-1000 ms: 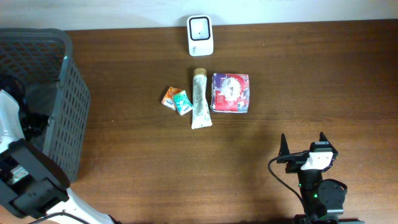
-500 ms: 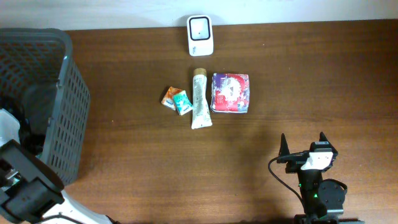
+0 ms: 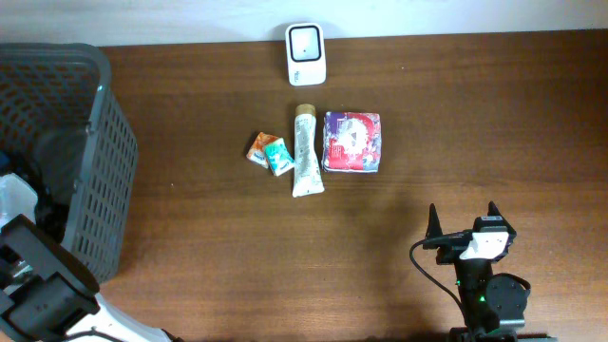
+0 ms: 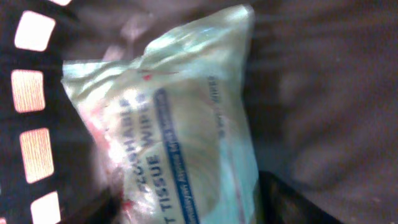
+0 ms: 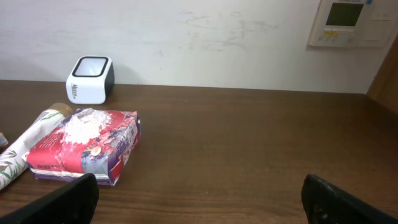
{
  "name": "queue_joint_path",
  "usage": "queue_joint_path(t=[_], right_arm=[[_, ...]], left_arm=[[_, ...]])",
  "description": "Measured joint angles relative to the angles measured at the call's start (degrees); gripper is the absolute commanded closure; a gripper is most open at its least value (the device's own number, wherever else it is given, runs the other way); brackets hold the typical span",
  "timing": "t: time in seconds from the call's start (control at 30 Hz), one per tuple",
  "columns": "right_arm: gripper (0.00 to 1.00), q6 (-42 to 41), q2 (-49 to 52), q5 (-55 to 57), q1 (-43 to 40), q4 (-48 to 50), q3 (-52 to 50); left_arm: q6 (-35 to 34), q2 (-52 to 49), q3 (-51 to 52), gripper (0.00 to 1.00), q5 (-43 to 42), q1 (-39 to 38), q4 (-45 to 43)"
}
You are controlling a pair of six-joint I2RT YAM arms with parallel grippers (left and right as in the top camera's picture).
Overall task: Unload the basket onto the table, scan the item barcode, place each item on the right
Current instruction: 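Grasp the light green tissue pack in the basket with the left gripper, then place the tissue pack beside the other packets with the left gripper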
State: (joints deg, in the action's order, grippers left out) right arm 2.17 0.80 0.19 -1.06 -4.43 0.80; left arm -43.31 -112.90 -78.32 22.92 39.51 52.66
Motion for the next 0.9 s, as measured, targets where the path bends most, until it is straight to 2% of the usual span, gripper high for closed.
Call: queue_joint_path(t=[0.03,0.07,0.13,0.17,0.27,0.37,0.5,0.57,0.67,0.73,0.83,0.9], right_arm=[[0.01,0.0,0.0,0.0,0.0,0.0,0.0],[0.01,0.0,0.0,0.0,0.0,0.0,0.0],[0.01,0.0,0.0,0.0,0.0,0.0,0.0],[0.01,0.0,0.0,0.0,0.0,0.0,0.0],[0.01,0.0,0.0,0.0,0.0,0.0,0.0],[0.01,0.0,0.0,0.0,0.0,0.0,0.0],[0.01,0.0,0.0,0.0,0.0,0.0,0.0],[0.01,0.0,0.0,0.0,0.0,0.0,0.0],[0.01,0.0,0.0,0.0,0.0,0.0,0.0],[0.01,0.0,0.0,0.0,0.0,0.0,0.0],[0.01,0.0,0.0,0.0,0.0,0.0,0.0],[0.01,0.0,0.0,0.0,0.0,0.0,0.0]], left_arm=[[0.0,0.1,0.2,0.62,0.0,0.0,-0.6],[-0.1,0.1,0.2,0.75,0.0,0.0,-0.7],[0.6,0.0,-0.5,0.89,-0.4,0.0,1.0],[0.6,-0.2,-1.9,1.00,-0.9,0.0,3.0],[0.8,0.0,-12.0,1.00,-5.3,0.0,10.0],[0.8,3.4,-24.7,1.00,-15.2,0.0,15.1],[0.8,15.1,-35.8,1.00,-32.1,-0.2,14.4],[0.8,20.3,-36.9,1.00,-36.0,-1.8,13.9],[2.1,24.4,-37.0,1.00,-39.2,-12.9,13.4],[8.0,23.3,-37.0,1.00,-39.7,-24.9,11.0],[16.8,19.3,-37.0,1.00,-32.5,-42.6,9.4],[18.3,15.4,-37.1,0.99,-27.8,-48.6,9.4]])
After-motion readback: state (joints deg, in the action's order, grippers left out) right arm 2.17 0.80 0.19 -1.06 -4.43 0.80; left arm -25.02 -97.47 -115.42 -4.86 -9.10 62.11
